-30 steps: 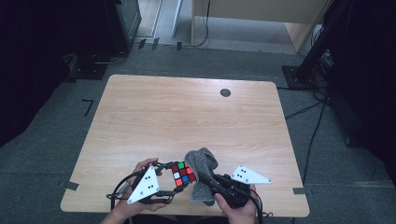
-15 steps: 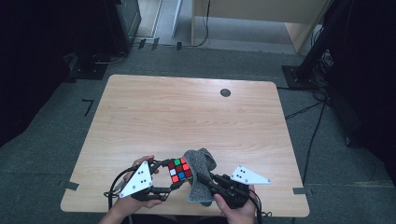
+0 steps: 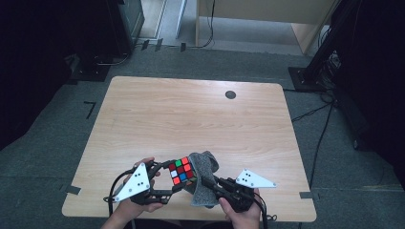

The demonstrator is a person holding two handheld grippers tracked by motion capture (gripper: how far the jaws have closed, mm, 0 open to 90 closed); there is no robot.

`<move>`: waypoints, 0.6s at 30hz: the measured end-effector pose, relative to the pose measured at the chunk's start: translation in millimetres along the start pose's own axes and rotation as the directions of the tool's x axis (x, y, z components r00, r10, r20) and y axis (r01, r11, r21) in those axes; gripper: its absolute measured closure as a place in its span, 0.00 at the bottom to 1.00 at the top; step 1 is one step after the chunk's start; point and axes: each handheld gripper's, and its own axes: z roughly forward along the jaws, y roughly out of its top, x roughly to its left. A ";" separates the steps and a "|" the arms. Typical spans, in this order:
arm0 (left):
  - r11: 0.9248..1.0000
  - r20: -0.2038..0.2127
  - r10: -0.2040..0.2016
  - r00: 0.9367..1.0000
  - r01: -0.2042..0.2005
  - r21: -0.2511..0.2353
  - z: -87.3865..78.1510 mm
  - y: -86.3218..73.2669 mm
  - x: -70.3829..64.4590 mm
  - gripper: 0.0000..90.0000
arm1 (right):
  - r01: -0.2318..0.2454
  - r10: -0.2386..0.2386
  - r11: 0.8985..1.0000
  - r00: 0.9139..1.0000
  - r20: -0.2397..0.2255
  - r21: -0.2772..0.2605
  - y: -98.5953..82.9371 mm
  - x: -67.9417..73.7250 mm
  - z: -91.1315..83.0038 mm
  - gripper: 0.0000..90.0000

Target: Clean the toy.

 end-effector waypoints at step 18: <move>0.983 0.025 -0.175 0.984 0.176 -0.054 1.8 -3.6 9.5 0.37 | 0.309 -0.309 0.949 0.951 -0.007 0.068 -19.7 29.4 30.6 0.89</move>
